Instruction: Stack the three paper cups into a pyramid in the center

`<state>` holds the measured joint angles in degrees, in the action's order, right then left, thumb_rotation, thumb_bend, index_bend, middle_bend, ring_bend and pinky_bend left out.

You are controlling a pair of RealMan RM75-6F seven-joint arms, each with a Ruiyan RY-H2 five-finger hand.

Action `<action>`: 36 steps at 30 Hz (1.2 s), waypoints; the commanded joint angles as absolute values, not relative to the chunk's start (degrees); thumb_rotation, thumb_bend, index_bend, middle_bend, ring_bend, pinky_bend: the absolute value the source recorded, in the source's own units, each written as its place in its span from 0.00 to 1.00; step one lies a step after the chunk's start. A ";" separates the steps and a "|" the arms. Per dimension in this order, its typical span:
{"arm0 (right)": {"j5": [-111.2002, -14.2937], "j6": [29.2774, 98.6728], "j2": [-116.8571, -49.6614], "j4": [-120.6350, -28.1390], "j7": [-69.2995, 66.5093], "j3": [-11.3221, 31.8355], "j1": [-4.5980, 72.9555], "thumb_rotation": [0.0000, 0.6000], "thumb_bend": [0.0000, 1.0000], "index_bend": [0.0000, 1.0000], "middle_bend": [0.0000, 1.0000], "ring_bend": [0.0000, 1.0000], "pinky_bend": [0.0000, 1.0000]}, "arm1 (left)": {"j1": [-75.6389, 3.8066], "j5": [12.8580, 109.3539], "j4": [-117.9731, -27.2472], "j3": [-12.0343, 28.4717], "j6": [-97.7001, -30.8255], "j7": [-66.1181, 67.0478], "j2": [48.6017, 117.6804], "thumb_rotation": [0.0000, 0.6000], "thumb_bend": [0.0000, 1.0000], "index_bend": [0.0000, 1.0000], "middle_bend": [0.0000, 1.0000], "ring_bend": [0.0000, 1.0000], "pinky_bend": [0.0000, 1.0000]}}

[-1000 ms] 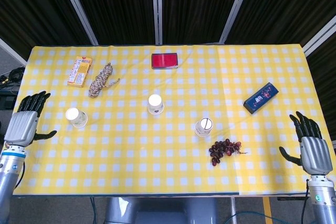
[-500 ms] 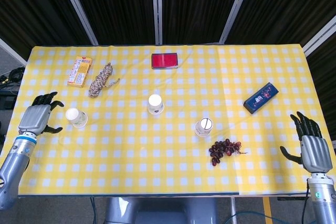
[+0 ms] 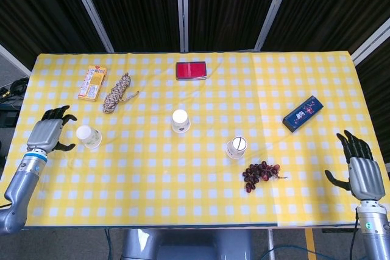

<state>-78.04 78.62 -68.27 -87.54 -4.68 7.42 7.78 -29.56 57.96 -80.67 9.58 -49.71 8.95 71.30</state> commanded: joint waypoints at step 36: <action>-76.44 77.97 -68.11 -86.89 -5.40 8.09 7.77 1.00 0.15 0.01 0.00 0.00 0.00 | -36.79 60.00 -80.69 12.41 -47.67 8.35 74.36 1.00 0.39 0.32 0.00 0.00 0.00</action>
<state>-76.48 77.96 -68.14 -86.91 -5.33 8.04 7.79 -35.96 60.30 -80.39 12.02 -48.22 7.52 74.07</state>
